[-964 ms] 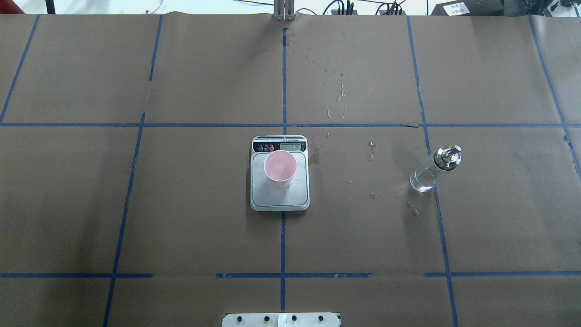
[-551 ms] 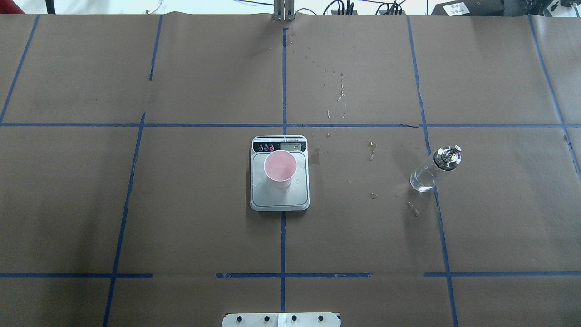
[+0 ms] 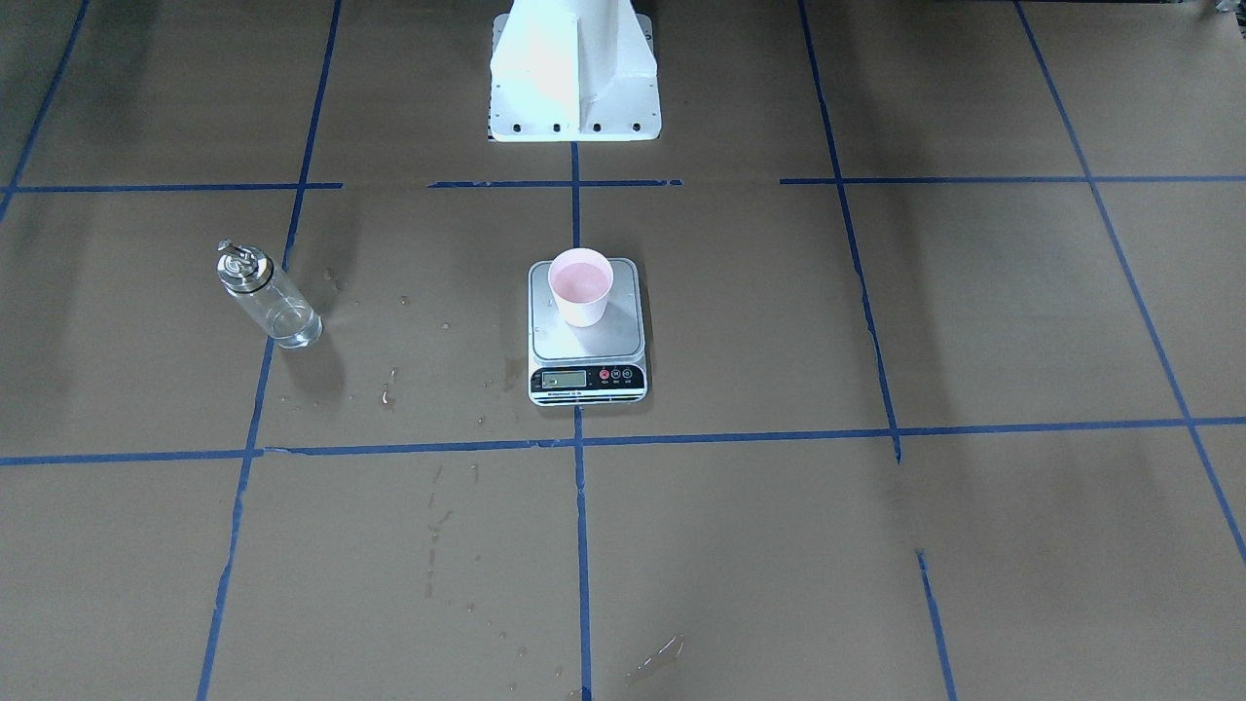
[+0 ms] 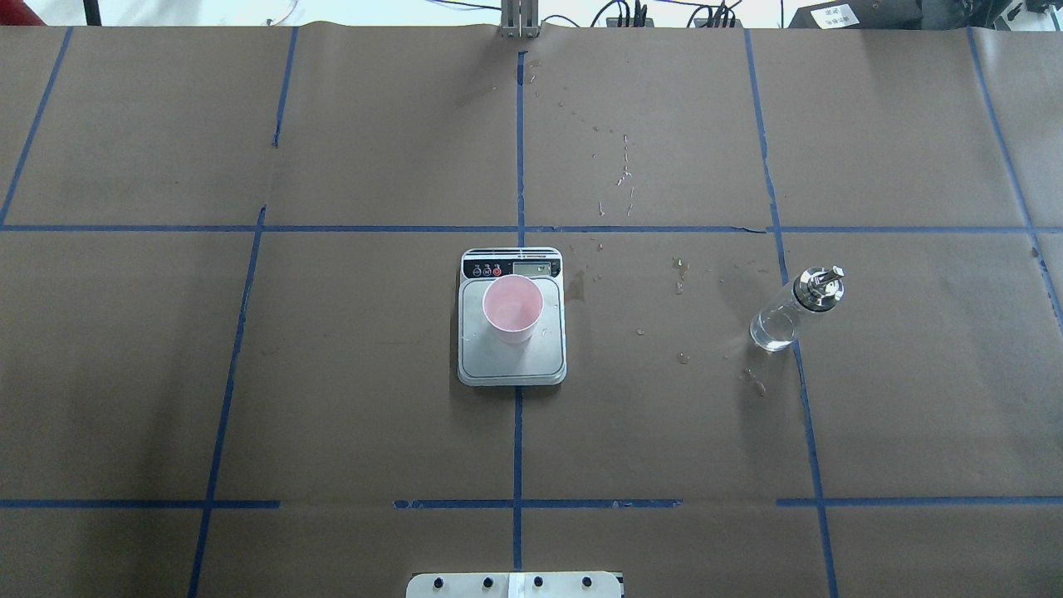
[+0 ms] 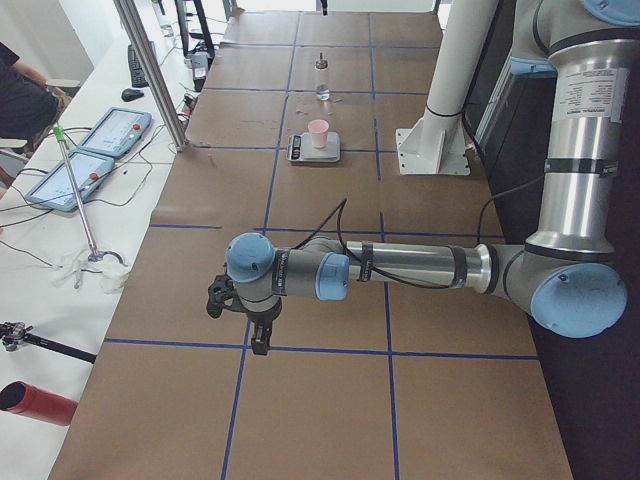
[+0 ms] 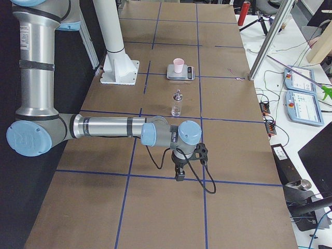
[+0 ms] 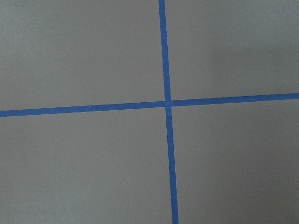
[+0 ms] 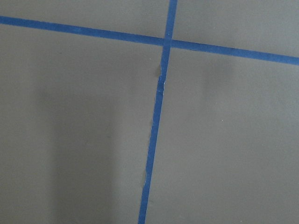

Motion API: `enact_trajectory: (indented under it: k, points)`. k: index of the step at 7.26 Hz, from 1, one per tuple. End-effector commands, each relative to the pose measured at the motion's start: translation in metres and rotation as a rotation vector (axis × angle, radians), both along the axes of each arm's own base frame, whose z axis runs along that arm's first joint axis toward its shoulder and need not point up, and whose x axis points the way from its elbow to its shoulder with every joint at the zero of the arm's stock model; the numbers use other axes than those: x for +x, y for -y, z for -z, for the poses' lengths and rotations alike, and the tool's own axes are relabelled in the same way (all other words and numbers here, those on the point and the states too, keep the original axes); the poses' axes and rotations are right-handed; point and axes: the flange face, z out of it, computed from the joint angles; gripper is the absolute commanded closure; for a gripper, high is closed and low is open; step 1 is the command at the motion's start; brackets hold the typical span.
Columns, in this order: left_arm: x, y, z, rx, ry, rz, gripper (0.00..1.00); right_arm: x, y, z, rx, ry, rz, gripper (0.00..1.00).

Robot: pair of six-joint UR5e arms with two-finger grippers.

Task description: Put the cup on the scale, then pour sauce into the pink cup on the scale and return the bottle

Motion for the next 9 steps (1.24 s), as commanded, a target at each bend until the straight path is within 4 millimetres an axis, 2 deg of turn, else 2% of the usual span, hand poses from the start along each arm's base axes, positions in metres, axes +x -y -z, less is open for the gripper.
enact_trajectory:
  k: [1,9]
  points:
    - [0.0,0.004,0.004,0.01,0.006,-0.001,0.0,0.0,0.004,0.004,0.01,-0.001,-0.001,0.0]
    - [0.0,0.005,-0.008,-0.015,0.001,0.0,0.0,-0.001,0.008,0.012,0.025,0.001,-0.001,0.0]
